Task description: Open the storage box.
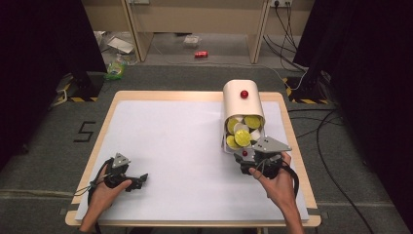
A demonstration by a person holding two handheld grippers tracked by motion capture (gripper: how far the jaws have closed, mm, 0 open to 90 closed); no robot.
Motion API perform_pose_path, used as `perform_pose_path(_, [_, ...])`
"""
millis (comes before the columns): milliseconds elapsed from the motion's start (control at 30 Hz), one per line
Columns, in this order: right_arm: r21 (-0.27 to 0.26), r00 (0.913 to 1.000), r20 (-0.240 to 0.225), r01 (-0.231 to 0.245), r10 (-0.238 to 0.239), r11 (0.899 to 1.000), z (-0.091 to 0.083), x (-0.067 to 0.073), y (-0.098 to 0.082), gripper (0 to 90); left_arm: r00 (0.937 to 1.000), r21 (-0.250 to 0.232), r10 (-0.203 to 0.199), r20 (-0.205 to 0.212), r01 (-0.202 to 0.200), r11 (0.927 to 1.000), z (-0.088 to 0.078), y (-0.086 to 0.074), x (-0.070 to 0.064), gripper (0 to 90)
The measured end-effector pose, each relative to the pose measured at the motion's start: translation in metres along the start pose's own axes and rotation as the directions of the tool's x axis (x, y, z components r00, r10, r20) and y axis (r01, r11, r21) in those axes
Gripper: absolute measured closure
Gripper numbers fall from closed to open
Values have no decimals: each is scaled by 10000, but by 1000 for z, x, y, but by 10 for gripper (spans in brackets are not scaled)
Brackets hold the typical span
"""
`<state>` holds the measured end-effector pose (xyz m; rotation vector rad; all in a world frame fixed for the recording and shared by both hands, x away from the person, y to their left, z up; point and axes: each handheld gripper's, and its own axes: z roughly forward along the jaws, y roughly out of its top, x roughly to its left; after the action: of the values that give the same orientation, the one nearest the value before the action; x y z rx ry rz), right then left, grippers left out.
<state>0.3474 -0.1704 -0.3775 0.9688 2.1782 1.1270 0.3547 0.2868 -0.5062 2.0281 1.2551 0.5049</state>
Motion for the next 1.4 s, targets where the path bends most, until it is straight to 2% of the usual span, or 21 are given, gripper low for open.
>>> perform_pose_path(467, [139,10000,-67,56,-55,9999,-3,4,-4,291,10000,-2,-2,0,2,10000,0,0,0,0])
perform_pose_path(933, [178,9998,-148,-89,92,9998,-6,7,-8,291,10000,1,-1,2,1,10000,0,0,0,0])
perform_pose_path(1067, [-6,9993,-235,-290,290,9996,-6,5,-7,292,10000,-6,-11,13,11,10000,0,0,0,0])
perform_pose_path(1233, [-463,9991,-32,-418,417,9981,-9,3,-6,292,10000,-4,-21,17,21,10000,0,0,0,0])
perform_pose_path(1400, [-706,9981,132,-588,599,9958,-11,1,-5,292,10000,4,-16,24,16,10000,0,0,0,0])
